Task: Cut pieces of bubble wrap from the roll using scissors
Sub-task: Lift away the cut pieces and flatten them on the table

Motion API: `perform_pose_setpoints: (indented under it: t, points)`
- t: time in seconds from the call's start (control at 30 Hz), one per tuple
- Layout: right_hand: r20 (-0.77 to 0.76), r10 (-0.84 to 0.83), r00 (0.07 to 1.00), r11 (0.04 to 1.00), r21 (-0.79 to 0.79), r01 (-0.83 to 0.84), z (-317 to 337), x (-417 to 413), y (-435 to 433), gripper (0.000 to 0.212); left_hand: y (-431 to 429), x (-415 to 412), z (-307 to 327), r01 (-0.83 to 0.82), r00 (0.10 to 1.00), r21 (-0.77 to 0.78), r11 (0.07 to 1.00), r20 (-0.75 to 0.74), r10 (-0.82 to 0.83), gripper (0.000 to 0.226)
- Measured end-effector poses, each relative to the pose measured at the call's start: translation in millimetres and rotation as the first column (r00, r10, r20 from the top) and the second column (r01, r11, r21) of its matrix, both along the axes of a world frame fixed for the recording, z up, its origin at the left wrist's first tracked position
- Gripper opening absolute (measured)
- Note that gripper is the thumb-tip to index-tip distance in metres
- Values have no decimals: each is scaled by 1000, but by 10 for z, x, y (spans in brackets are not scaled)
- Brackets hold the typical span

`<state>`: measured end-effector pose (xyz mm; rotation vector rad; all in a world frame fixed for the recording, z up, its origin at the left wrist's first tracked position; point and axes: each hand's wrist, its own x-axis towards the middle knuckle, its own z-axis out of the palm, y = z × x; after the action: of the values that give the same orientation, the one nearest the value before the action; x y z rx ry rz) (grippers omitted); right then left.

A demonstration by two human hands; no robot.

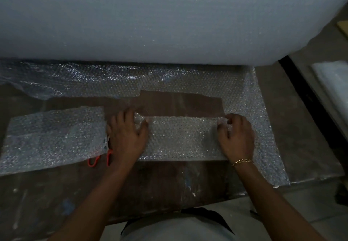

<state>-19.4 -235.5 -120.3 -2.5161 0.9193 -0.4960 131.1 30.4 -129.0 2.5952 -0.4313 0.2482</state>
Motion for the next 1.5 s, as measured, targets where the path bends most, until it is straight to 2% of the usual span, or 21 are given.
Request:
perform_pose_setpoints:
  t: [0.07, 0.13, 0.23, 0.33, 0.47, 0.93, 1.17, 1.3, 1.33, 1.4, 1.47, 1.5]
  points:
    - [-34, 152, 988, 987, -54, -153, 52, 87, 242, 45, -126, -104, 63, 181, 982, 47, 982, 43, -183, 46]
    - [-101, 303, 948, 948, -71, -311, 31, 227, 531, 50, -284, -200, 23, 361, 932, 77, 929, 8, -363, 48]
    - [-205, 431, 879, 895, -27, -445, -122, 406, 802, 55, -432, -296, -185, 477, 879, 219, 851, -109, -465, 56]
    - [-317, 434, 844, 893, 28, -449, -264, 433, 823, 63, -390, -279, -334, 499, 866, 328, 802, -174, -469, 62]
    - [-397, 379, 836, 910, -2, -414, -301, 378, 766, 76, -316, -209, -353, 478, 878, 353, 804, -191, -438, 67]
    - [-427, 243, 871, 965, 19, -260, -288, 124, 416, 90, -68, -82, -351, 405, 908, 294, 866, -241, -343, 89]
    - [-420, 222, 880, 970, 1, -244, -319, 102, 389, 95, 105, -50, -314, 318, 944, 366, 875, -212, -254, 93]
    - [-447, 132, 885, 990, 12, -141, -213, 94, 338, 92, 40, -104, -176, 278, 952, 370, 887, -231, -202, 93]
    - [-417, 149, 897, 986, -1, -165, -172, 141, 365, 86, -49, -133, -114, 306, 943, 321, 896, -231, -239, 89]
    - [-315, 313, 896, 942, -19, -336, -119, 288, 516, 72, -306, -235, -30, 425, 901, 182, 887, -183, -394, 74]
    - [-285, 470, 835, 873, 13, -487, -164, 400, 711, 66, -521, -348, -74, 502, 860, 107, 858, -169, -482, 64]
    - [-307, 491, 815, 862, 33, -506, -200, 421, 774, 66, -576, -378, -123, 506, 855, 108, 856, -194, -481, 64]
